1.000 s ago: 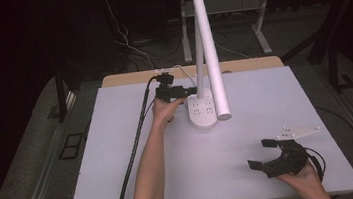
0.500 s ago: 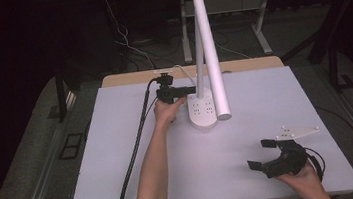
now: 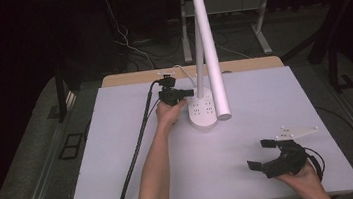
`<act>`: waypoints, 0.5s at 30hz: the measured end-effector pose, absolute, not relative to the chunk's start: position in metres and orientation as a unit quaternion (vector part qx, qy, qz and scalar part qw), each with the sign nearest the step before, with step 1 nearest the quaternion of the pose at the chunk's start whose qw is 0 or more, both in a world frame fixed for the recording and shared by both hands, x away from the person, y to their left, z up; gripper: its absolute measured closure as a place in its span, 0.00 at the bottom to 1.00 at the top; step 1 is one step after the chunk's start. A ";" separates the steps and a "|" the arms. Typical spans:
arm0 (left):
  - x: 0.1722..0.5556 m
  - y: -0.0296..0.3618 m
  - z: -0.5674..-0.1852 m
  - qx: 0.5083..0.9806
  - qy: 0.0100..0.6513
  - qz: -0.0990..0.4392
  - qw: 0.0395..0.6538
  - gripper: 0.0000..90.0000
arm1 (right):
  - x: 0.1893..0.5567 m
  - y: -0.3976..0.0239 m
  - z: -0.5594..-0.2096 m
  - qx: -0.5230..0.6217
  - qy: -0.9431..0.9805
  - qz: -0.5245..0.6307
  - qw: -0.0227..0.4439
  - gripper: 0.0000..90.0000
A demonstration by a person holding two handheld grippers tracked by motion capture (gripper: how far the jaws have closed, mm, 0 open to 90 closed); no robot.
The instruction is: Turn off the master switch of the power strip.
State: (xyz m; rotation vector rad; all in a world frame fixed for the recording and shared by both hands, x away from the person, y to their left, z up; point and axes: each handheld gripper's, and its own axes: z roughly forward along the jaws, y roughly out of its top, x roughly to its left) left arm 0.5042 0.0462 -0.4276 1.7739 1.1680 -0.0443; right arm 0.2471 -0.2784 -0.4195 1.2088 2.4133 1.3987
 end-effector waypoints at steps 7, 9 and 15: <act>0.505 0.044 -0.430 0.729 0.492 -0.009 0.476 1.00 | 0.247 -0.279 -0.419 0.398 0.793 0.459 0.051 0.00; 0.505 0.044 -0.431 0.729 0.494 -0.007 0.473 1.00 | 0.247 -0.279 -0.420 0.397 0.793 0.460 0.052 0.00; 0.506 0.042 -0.434 0.732 0.495 -0.004 0.469 1.00 | 0.248 -0.279 -0.420 0.397 0.793 0.459 0.052 0.00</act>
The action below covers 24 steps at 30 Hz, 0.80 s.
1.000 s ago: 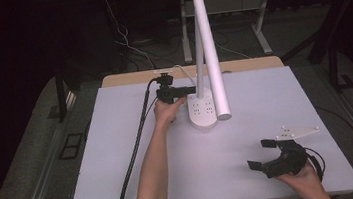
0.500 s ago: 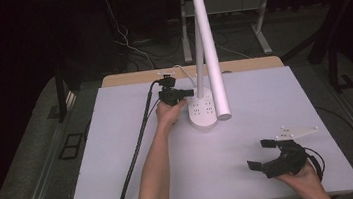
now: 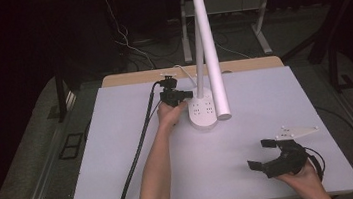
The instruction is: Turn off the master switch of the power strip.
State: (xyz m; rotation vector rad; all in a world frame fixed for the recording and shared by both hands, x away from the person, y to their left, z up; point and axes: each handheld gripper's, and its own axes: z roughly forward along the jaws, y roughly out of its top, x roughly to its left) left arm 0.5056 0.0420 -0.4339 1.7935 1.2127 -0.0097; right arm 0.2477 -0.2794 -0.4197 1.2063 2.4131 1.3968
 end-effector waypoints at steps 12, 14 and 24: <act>0.507 0.038 -0.437 0.737 0.489 0.001 0.467 1.00 | 0.248 -0.282 -0.419 0.399 0.792 0.459 0.054 0.00; 0.506 0.037 -0.437 0.739 0.487 0.005 0.465 1.00 | 0.248 -0.282 -0.419 0.399 0.791 0.459 0.054 0.00; 0.507 0.037 -0.439 0.738 0.491 0.000 0.464 1.00 | 0.247 -0.282 -0.419 0.399 0.792 0.459 0.055 0.00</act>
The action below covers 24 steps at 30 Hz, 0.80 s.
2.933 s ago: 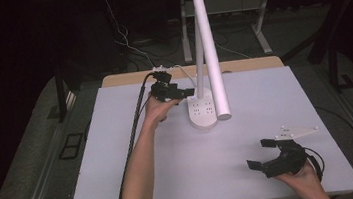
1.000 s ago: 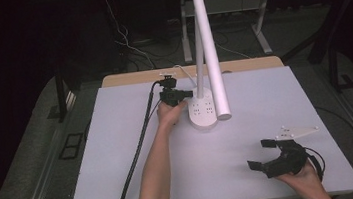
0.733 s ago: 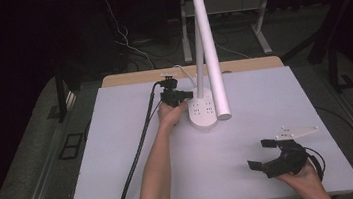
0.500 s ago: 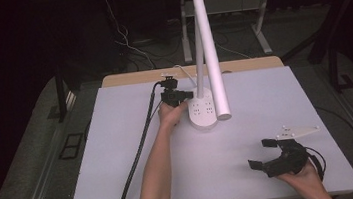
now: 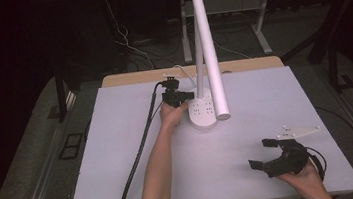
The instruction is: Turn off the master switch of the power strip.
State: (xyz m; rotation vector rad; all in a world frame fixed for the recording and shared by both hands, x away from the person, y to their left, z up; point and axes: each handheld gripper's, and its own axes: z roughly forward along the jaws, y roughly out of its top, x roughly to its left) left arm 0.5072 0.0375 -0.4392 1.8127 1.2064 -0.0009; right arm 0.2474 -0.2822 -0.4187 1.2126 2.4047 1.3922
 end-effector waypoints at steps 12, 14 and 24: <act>0.506 0.037 -0.439 0.735 0.496 0.001 0.463 1.00 | 0.247 -0.281 -0.419 0.398 0.793 0.459 0.054 0.00; 0.506 0.036 -0.439 0.735 0.497 0.001 0.462 1.00 | 0.247 -0.281 -0.419 0.397 0.793 0.459 0.055 0.00; 0.505 0.035 -0.438 0.733 0.504 0.000 0.457 1.00 | 0.246 -0.281 -0.419 0.398 0.793 0.458 0.053 0.00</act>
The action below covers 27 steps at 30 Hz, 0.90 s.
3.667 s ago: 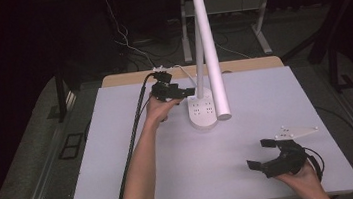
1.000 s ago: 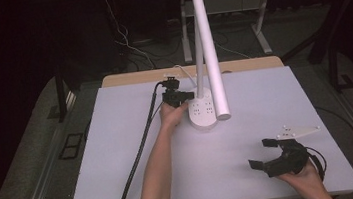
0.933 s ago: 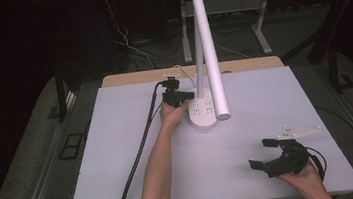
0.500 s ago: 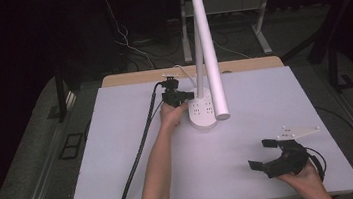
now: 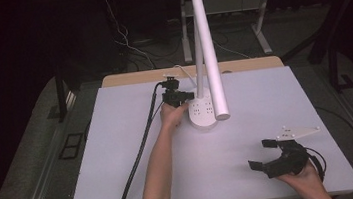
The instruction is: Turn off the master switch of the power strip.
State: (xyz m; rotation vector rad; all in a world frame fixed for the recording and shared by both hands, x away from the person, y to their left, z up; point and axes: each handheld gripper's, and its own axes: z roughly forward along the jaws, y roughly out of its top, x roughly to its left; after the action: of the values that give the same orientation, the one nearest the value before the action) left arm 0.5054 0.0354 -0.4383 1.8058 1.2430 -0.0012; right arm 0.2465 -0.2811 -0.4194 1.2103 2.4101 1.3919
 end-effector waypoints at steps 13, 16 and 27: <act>0.507 0.036 -0.439 0.728 0.511 -0.007 0.457 1.00 | 0.246 -0.281 -0.419 0.397 0.793 0.459 0.056 0.00; 0.506 0.036 -0.439 0.730 0.510 -0.005 0.456 1.00 | 0.246 -0.281 -0.419 0.397 0.793 0.459 0.056 0.00; 0.501 0.052 -0.430 0.711 0.502 0.017 0.491 1.00 | 0.247 -0.280 -0.420 0.398 0.793 0.458 0.055 0.00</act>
State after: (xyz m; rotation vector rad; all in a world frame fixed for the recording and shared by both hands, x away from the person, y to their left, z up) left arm 0.5006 0.0517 -0.4297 1.7270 1.2194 0.0421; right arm 0.2474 -0.2804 -0.4199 1.2073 2.4097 1.3897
